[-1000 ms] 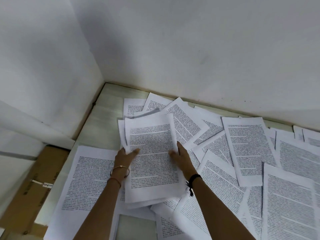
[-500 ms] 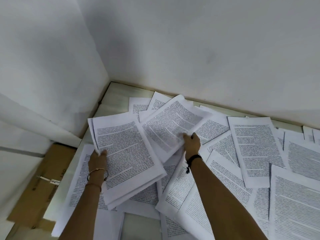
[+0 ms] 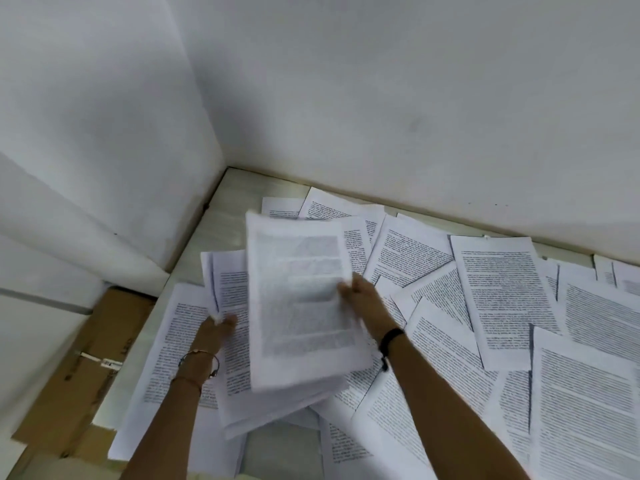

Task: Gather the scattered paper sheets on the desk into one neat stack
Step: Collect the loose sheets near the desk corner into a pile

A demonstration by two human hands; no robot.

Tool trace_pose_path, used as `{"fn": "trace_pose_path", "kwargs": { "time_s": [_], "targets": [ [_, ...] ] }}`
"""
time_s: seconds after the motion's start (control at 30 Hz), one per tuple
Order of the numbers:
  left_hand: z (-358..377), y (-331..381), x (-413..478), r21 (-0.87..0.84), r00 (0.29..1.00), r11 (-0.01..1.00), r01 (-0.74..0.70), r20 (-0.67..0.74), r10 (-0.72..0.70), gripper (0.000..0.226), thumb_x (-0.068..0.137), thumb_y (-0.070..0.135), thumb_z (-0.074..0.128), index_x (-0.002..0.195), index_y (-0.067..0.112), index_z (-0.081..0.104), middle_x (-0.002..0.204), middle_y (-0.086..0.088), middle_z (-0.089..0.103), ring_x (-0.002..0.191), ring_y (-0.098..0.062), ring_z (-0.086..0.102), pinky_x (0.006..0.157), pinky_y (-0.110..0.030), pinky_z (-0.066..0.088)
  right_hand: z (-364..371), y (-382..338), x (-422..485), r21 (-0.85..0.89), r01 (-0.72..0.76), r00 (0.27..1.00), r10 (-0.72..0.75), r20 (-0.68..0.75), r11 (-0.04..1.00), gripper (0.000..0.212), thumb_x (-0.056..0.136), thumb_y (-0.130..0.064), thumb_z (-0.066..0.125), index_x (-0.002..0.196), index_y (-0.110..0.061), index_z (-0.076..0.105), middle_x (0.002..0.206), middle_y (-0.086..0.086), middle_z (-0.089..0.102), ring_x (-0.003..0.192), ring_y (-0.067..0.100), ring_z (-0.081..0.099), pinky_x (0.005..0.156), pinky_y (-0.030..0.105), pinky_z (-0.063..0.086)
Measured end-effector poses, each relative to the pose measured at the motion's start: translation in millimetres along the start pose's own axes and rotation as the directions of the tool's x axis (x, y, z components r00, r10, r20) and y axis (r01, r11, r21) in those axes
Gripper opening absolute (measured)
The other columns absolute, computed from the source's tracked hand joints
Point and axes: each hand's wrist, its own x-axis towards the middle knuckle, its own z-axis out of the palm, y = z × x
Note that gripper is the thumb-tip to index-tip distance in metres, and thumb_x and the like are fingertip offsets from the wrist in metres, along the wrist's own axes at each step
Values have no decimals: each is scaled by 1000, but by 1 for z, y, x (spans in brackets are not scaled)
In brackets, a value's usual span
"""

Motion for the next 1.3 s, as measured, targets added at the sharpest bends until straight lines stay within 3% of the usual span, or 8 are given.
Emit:
{"fn": "trace_pose_path", "kwargs": {
  "time_s": [0.13,0.3,0.43,0.57,0.77,1.03,1.17,1.3],
  "targets": [
    [10,-6,-17,-315,990,941,126,108,-96,54,91,59,34,116,16,56,110,-7,63,105,-27,57,100,-44,43,41,39,-17,-448,-28,998,0,-61,893,25,97,-9,43,120,-9,54,93,5,59,59,3,49,48,7,38],
    [35,-23,-32,-105,994,994,-40,96,50,39,87,9,61,124,1,53,119,-14,61,107,-30,59,98,-39,44,49,64,-35,-562,34,999,-33,12,826,28,97,-15,44,124,-9,47,101,6,59,85,19,56,70,22,46],
    [41,-32,-25,19,995,999,-27,-91,28,36,88,3,58,121,-8,54,122,-25,58,113,-40,56,99,-43,43,12,81,-54,-661,-67,886,-260,-383,747,41,95,-36,53,124,-8,53,121,8,57,110,23,52,94,41,47],
    [30,-35,-20,31,984,999,-42,-173,47,37,89,10,55,125,0,54,125,-22,59,113,-40,56,101,-49,44,-20,107,-90,-643,-455,739,-142,-658,616,83,77,-41,71,141,-2,36,147,25,36,135,42,33,102,57,36],
    [31,-38,-28,85,984,994,-68,-158,81,39,90,11,54,128,1,51,127,-21,57,114,-40,54,103,-49,42,-13,99,-89,-679,-566,794,89,-601,468,93,83,-34,59,151,-4,4,157,25,7,142,45,14,108,58,29],
    [8,-46,-37,132,977,988,-83,-183,107,39,90,9,54,127,-3,51,128,-25,55,117,-42,52,105,-49,39,-19,86,-92,-791,-235,893,-197,-406,565,89,82,17,41,149,-36,18,155,14,22,121,28,48,51,28,50],
    [-5,-46,-40,136,977,987,-84,-185,109,38,91,7,53,128,-4,50,129,-24,54,118,-41,51,105,-47,39,21,73,-74,-814,-174,938,-159,-309,554,41,95,-6,39,136,-8,41,134,14,40,115,29,50,72,38,55],
    [-18,-49,-40,151,978,984,-93,-172,119,39,91,8,53,128,-5,49,129,-25,54,118,-42,51,104,-47,39,40,63,-62,-821,-385,897,-38,-440,422,78,88,-46,52,141,5,28,133,17,40,119,32,41,85,47,47]
  ]
}}
